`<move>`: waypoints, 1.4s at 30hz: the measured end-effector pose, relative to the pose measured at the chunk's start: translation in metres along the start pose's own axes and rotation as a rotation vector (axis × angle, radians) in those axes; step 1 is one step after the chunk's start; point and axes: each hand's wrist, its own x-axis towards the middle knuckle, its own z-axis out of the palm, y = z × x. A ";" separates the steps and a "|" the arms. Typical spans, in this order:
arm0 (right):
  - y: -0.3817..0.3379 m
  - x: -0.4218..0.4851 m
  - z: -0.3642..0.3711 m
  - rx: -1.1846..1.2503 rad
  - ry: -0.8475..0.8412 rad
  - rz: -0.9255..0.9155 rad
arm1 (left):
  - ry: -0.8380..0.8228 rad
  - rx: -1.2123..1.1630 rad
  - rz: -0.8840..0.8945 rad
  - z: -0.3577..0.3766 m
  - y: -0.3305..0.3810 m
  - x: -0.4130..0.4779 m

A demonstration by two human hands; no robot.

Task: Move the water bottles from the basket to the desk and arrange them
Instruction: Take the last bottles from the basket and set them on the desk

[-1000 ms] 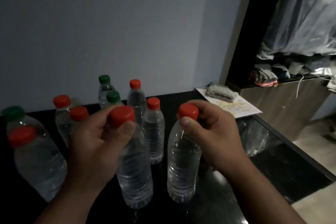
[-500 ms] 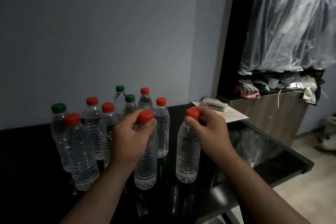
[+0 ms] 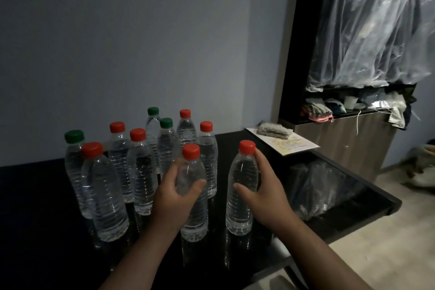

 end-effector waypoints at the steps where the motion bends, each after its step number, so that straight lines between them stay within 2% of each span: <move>1: 0.003 -0.001 0.003 -0.016 0.014 0.004 | -0.010 0.026 -0.019 0.000 -0.004 -0.003; 6: 0.032 -0.017 0.021 0.032 -0.019 0.220 | -0.172 0.117 -0.199 0.001 -0.041 -0.026; 9: 0.050 -0.020 0.028 0.015 -0.041 0.350 | -0.156 0.135 -0.249 0.004 -0.056 -0.029; 19: 0.070 0.026 0.040 -0.003 -0.057 0.312 | 0.018 0.215 -0.256 0.026 -0.081 0.010; 28: 0.074 0.047 0.047 -0.025 -0.124 0.338 | 0.040 0.245 -0.250 0.034 -0.087 0.016; 33: 0.080 0.028 0.045 -0.149 -0.185 0.410 | 0.030 0.173 -0.346 0.020 -0.089 0.001; 35: 0.082 0.008 0.042 -0.210 -0.183 0.356 | -0.001 0.206 -0.395 0.012 -0.086 -0.017; 37: 0.081 -0.012 0.037 -0.384 -0.190 0.262 | -0.055 0.347 -0.358 0.001 -0.075 -0.042; 39: 0.084 -0.028 0.035 -0.646 -0.304 0.175 | -0.166 0.552 -0.222 -0.007 -0.063 -0.065; 42: 0.088 -0.043 0.033 -0.801 -0.452 0.185 | -0.372 0.807 -0.087 -0.012 -0.052 -0.082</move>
